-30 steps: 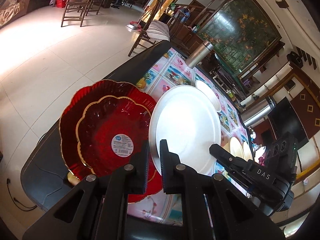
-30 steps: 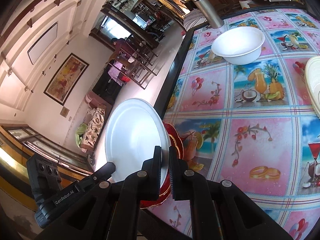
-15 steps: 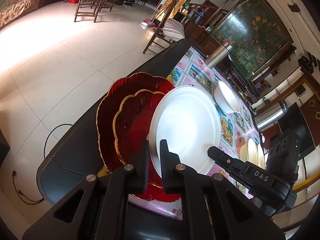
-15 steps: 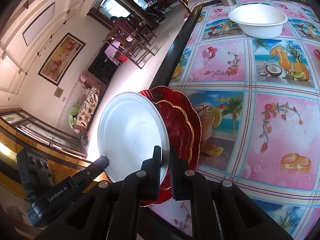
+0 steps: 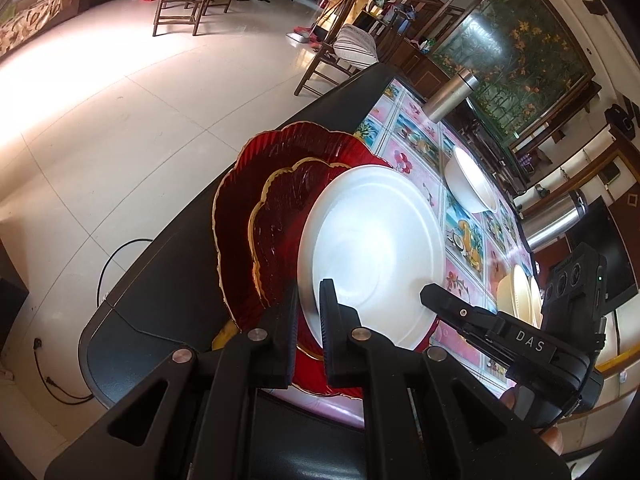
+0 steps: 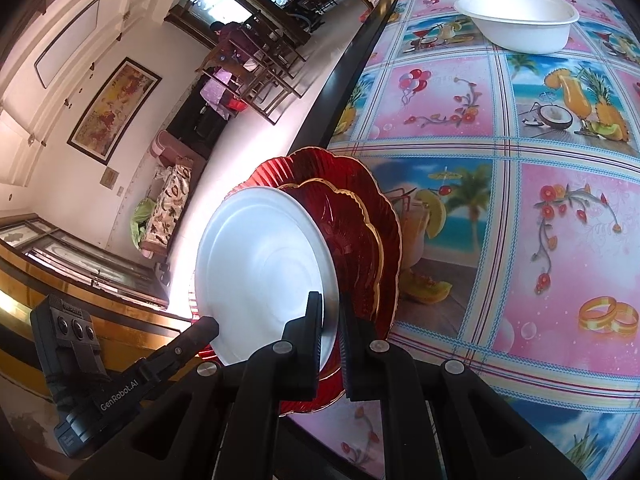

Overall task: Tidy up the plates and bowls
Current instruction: 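Lift the white plate and carry it over the red plate stack, then lower the white plate onto the red stack and open both grippers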

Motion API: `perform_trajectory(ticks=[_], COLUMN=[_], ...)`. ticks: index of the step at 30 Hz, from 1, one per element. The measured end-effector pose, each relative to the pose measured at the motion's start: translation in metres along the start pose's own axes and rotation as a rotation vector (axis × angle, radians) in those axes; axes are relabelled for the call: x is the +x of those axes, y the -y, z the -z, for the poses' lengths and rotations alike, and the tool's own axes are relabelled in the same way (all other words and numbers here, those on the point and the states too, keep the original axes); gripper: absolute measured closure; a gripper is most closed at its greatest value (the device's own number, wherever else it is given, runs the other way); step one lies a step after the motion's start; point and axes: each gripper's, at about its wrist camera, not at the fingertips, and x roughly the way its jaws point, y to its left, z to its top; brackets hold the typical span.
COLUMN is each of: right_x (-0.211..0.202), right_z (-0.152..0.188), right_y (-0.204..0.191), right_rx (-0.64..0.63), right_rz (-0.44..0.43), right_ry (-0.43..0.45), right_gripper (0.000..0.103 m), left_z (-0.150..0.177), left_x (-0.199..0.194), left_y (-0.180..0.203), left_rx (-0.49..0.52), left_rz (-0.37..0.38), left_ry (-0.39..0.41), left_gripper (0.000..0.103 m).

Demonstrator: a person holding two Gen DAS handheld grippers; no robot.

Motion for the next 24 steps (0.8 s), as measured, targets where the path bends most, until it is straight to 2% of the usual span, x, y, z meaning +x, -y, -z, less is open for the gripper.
perform_trajectory(ticks=[4,10,18,24], right_x=[0.002,0.009,0.013,0.017], right_z=[-0.002,-0.002,-0.002,-0.002], right_y=[0.002,0.004,-0.002,-0.003], right_rx=[0.003,0.008,-0.016,-0.021], right_rz=[0.005,0.006,0.016,0.024], right_ry=[-0.003,-0.019,-0.021,-0.03], right_gripper=[0.095,0.095,0.095,0.092], left_z=[0.001,0.004,0.01,0.012], left_x=[0.002,0.002,0.0,-0.011], left_y=[0.004,0.008,0.019,0.024], left_rx=[0.019,0.067,0.155,0.205], left_rz=[-0.02,-0.09,-0.197,-0.27], left_ry=[-0.005,0.015,0.067,0.136], left_gripper=[0.095,0.095,0.092,0.089])
